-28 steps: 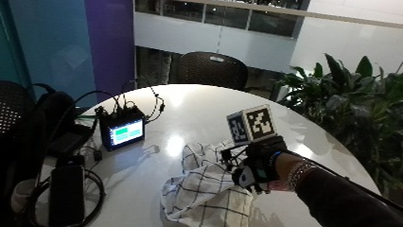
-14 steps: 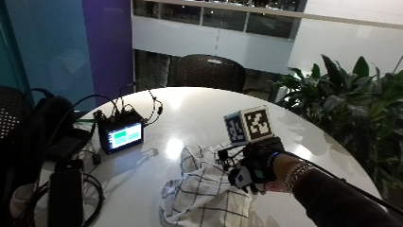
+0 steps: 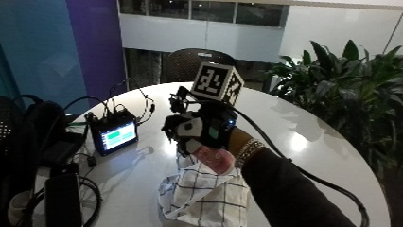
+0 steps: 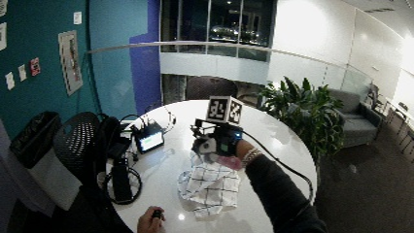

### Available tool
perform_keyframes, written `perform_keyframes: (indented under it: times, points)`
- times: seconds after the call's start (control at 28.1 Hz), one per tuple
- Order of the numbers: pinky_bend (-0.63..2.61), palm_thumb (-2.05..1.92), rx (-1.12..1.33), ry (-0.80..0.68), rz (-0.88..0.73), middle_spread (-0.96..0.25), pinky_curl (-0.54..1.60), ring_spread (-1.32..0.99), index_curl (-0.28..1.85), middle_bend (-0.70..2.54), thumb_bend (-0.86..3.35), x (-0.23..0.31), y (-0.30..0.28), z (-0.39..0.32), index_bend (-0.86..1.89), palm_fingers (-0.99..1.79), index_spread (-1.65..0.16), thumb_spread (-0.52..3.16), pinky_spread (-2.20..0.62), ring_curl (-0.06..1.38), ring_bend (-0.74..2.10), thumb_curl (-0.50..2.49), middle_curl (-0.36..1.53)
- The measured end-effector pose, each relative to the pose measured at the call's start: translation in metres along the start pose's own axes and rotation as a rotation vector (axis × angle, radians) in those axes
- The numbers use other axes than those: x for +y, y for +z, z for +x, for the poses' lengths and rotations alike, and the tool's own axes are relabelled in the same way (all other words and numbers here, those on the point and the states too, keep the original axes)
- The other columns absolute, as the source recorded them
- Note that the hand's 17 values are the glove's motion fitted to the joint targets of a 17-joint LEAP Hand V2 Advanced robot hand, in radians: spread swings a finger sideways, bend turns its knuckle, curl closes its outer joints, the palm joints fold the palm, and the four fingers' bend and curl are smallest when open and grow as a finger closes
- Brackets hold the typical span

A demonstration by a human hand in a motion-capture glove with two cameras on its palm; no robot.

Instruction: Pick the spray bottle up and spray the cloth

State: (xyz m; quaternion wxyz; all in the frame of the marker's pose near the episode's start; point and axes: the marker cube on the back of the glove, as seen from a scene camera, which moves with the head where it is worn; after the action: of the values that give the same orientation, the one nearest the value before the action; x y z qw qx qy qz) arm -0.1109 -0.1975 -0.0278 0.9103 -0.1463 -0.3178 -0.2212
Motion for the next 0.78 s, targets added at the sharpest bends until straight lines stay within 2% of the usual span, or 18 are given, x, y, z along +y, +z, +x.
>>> perform_keyframes:
  times: [0.18,0.32,0.57,0.78]
  points:
    - [0.57,0.86,-0.142,-0.17,0.177,-0.2,0.42,-0.18,0.66,0.5,-0.02,-0.02,0.005,-0.024,0.17,1.29,-0.33,0.63,-0.29,0.47,0.69,0.87,0.55]
    - [0.57,0.86,-0.274,-0.284,0.408,-0.2,0.42,-0.17,0.67,0.5,-0.02,-0.029,0.009,-0.033,0.17,1.29,-0.33,0.63,-0.28,0.47,0.68,0.87,0.55]
    - [0.57,0.86,-0.359,-0.398,0.89,-0.19,0.42,-0.16,0.67,0.5,-0.02,-0.029,0.012,-0.018,0.17,1.29,-0.33,0.61,-0.28,0.47,0.68,0.88,0.55]
    - [0.55,0.87,-0.381,-0.366,1.096,-0.2,0.42,-0.16,0.68,0.5,-0.02,-0.035,0.048,0.009,0.18,1.3,-0.34,0.6,-0.28,0.47,0.67,0.88,0.55]
